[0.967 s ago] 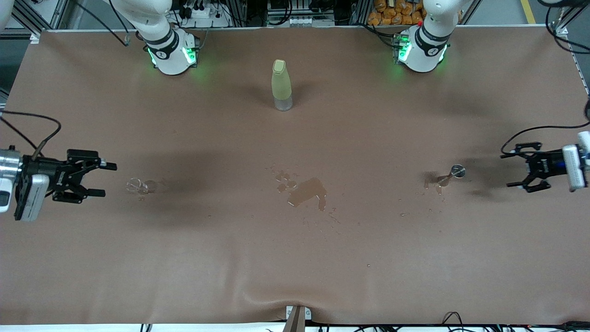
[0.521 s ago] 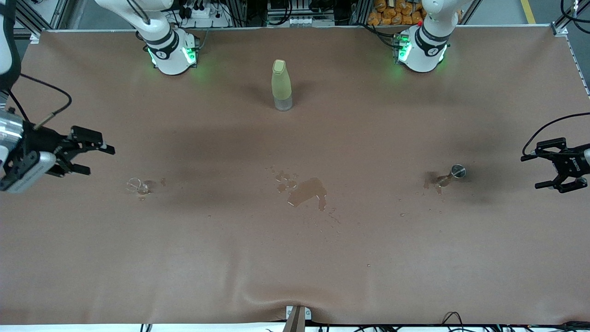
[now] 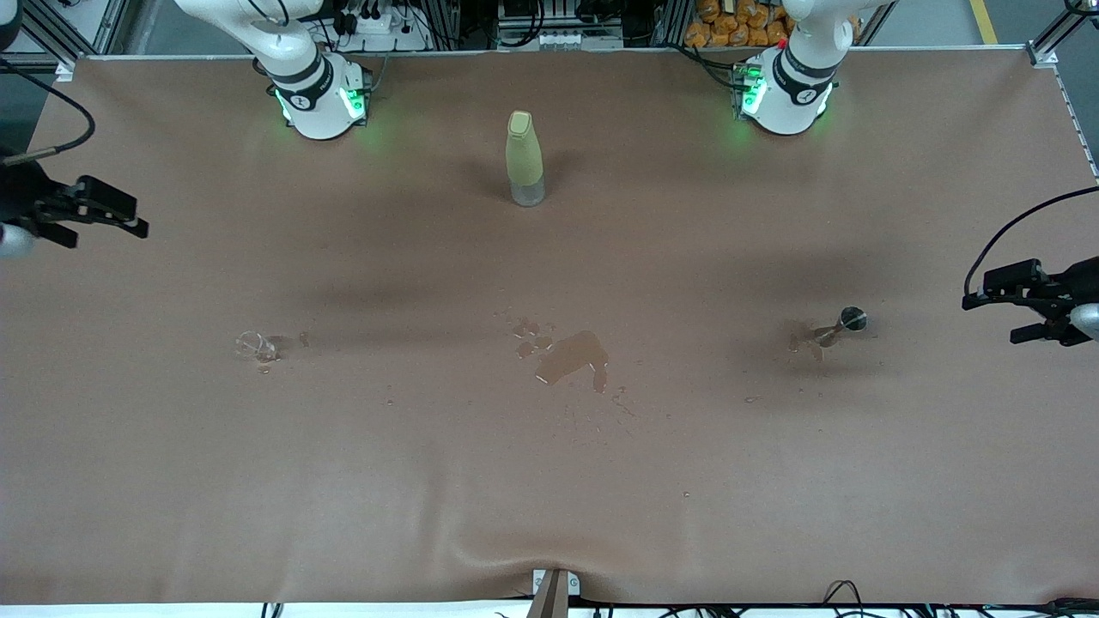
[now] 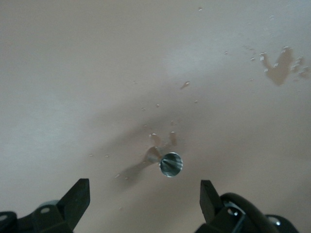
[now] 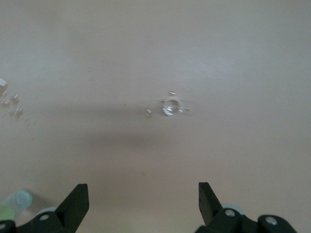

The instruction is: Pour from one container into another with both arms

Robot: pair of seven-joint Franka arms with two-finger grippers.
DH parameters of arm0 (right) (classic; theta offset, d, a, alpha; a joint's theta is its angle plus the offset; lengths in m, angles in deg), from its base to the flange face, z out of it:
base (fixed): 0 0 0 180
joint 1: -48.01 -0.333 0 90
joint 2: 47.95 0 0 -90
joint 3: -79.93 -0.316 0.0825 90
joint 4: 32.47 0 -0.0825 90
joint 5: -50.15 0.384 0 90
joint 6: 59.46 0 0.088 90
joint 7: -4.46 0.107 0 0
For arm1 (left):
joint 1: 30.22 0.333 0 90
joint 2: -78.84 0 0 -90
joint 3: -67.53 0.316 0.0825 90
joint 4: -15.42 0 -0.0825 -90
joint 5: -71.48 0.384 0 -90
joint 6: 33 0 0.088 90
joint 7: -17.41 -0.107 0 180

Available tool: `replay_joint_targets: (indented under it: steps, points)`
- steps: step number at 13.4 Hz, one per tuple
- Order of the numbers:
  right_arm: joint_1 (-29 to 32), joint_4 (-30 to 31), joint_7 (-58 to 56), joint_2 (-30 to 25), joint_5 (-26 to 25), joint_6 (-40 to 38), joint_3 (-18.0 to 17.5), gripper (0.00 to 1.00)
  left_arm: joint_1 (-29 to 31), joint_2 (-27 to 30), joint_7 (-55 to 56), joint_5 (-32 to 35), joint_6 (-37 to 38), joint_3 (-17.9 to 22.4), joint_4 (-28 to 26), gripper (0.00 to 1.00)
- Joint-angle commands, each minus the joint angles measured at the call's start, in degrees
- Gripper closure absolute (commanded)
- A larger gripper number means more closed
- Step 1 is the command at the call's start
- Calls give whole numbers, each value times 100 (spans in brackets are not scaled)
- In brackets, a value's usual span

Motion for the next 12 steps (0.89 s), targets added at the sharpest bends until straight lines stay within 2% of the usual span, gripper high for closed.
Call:
replay_joint_targets:
  steps: [1,3,5,9,11,12]
  points:
    - [-57,169,435,-81,-133,-212,470,0,-493,15,547,775,57,6,467,0]
    - [-135,65,602,-108,-151,-205,593,0,-818,41,1448,1162,214,-2,528,0]
    - [-180,-49,690,-90,-159,-223,628,0,-925,32,2828,1260,382,6,608,0]
    - [-189,-270,691,-37,-159,-188,585,0,-1214,41,4771,1348,567,-3,599,0]
    - [-232,-270,638,-55,-273,-13,585,0,-1329,41,5197,1340,532,-11,582,0]
    - [-320,-278,629,-55,-482,31,585,0,-1312,59,5364,1288,445,-64,573,0]
